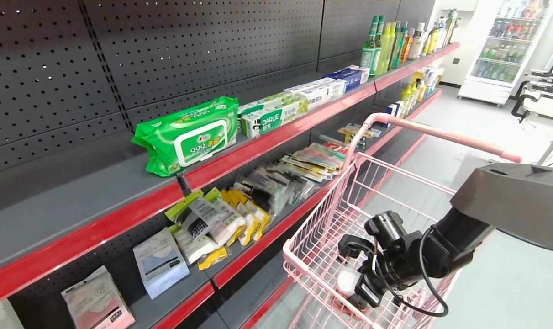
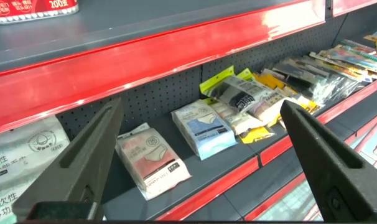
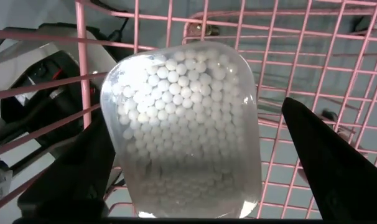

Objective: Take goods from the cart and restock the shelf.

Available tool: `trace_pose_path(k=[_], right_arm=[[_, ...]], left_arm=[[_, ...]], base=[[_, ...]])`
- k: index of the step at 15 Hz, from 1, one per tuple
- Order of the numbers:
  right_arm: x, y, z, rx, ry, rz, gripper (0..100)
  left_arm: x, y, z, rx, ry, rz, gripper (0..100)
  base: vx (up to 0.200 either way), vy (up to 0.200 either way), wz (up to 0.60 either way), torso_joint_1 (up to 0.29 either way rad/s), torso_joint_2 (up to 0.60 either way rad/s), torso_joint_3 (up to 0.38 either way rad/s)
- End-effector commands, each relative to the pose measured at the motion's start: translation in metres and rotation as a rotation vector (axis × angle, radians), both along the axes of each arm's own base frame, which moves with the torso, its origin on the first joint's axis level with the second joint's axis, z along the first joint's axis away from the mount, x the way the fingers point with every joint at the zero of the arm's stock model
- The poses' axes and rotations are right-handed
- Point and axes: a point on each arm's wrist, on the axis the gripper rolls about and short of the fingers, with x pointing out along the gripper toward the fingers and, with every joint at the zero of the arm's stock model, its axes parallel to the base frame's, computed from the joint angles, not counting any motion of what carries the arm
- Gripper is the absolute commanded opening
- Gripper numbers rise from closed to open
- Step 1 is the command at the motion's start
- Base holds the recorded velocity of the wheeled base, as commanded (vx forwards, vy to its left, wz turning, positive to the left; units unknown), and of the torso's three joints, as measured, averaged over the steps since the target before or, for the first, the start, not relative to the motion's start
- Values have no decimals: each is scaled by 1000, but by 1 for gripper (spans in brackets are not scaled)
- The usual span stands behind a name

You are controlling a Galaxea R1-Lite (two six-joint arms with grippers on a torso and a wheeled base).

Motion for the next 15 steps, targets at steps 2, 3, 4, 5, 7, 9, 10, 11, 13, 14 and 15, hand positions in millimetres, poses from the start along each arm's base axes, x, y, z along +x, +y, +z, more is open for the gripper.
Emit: trace_pose_path(k=[2,3,4,5,7,9,10,11,13,14,15], right_arm=[[2,1,-6,-6,9,5,100],[0,1,-10,-14,19,13,100],[0,1,-11,-15,21,14,100],[-1,2,-11,-16,24,19,100],[-1,3,-12,-17,22,23,100],[1,4,-11,-17,15,25,100],[1,5,-11,-17,13,26,100],[0,4,-14,-20,22,26,100],[-1,3,-18,-20,27,24,0],[0,4,-23,-17,7,22,0],[0,4,-23,-15,-5,20,0]], left_arm=[[0,0,0,-1,1,1,100],[0,0,0,1,1,1,100],[0,0,0,1,1,1,100],[0,0,0,1,1,1,100],[0,0,0,-1,1,1,100],[0,0,0,1,1,1,100],[0,0,0,1,1,1,100],[0,0,0,1,1,1,100],[0,0,0,-1,1,1,100],[0,0,0,-1,1,1,100],[0,0,0,-1,1,1,100]], base=[[0,0,0,0,0,0],[0,0,0,0,0,0],[0,0,0,0,0,0],[0,0,0,0,0,0],[0,0,0,0,0,0],[0,0,0,0,0,0],[0,0,0,0,0,0],[0,0,0,0,0,0],[0,0,0,0,0,0],[0,0,0,0,0,0],[0,0,0,0,0,0]])
